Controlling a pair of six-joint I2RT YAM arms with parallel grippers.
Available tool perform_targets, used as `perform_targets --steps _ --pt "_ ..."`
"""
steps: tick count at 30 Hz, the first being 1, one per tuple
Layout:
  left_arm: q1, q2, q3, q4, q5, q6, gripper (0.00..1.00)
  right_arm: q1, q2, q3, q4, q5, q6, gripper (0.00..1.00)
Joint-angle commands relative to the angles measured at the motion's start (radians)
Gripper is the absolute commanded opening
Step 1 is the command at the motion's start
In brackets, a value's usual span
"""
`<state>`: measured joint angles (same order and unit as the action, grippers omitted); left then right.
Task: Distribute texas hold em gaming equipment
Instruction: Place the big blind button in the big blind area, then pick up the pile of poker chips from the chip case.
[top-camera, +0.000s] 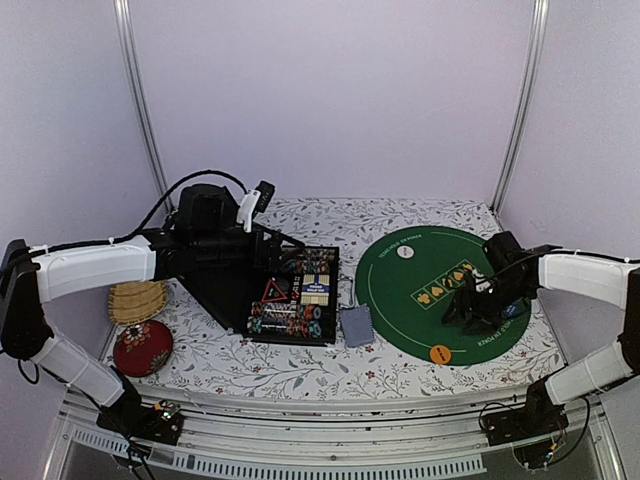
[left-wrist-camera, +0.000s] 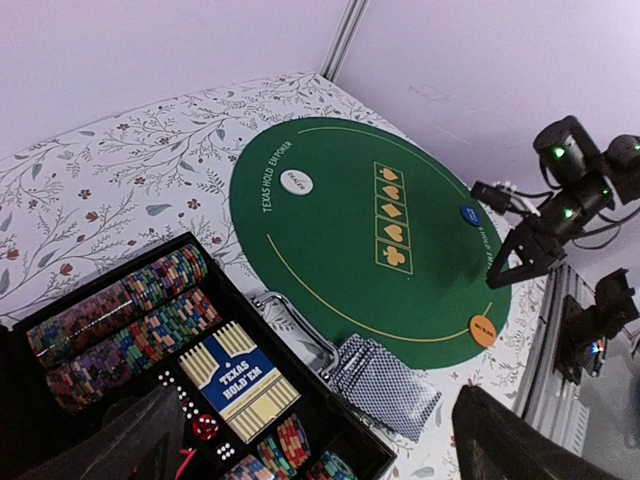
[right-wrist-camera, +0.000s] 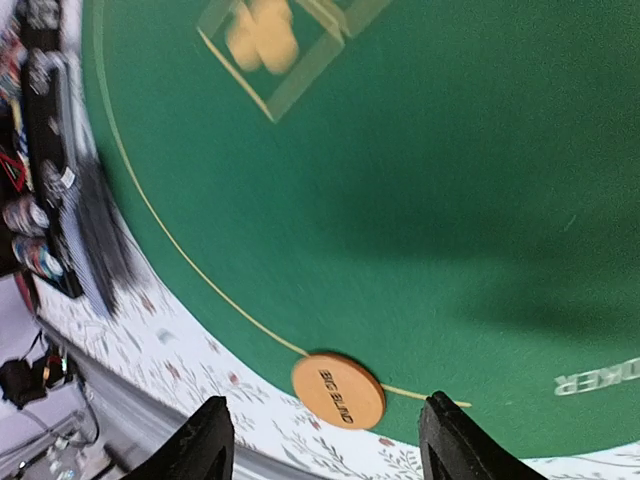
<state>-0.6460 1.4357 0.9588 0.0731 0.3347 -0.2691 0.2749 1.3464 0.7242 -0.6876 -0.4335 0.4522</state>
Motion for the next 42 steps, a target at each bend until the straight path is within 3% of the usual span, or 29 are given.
perform_targets --steps 1,8,12,23,30,32,36,42 --pt "-0.007 -0.012 0.021 -0.011 -0.033 0.015 0.96 0.085 -0.045 0.151 -0.047 0.224 0.006 0.68" --pt "-0.007 -0.005 0.048 -0.066 -0.123 -0.008 0.96 0.358 0.069 0.352 -0.026 0.475 -0.009 0.78" --pt "-0.008 -0.005 0.055 -0.098 -0.149 -0.015 0.96 0.451 0.141 0.419 0.013 0.546 -0.038 0.99" --pt "-0.007 0.023 0.059 -0.140 -0.191 -0.050 0.96 0.493 0.212 0.446 0.148 0.411 -0.097 0.99" --pt "-0.085 0.090 0.079 -0.269 -0.250 -0.076 0.85 0.516 0.233 0.446 0.183 0.379 -0.091 0.99" --pt "-0.100 0.092 0.067 -0.293 -0.243 -0.088 0.85 0.519 0.238 0.448 0.210 0.331 -0.084 1.00" --pt "-0.097 0.058 0.009 -0.285 -0.318 -0.126 0.85 0.561 0.285 0.462 0.322 0.147 -0.037 0.91" --pt "-0.081 0.032 -0.003 -0.269 -0.361 -0.151 0.87 0.716 0.511 0.656 0.229 0.300 -0.001 0.85"
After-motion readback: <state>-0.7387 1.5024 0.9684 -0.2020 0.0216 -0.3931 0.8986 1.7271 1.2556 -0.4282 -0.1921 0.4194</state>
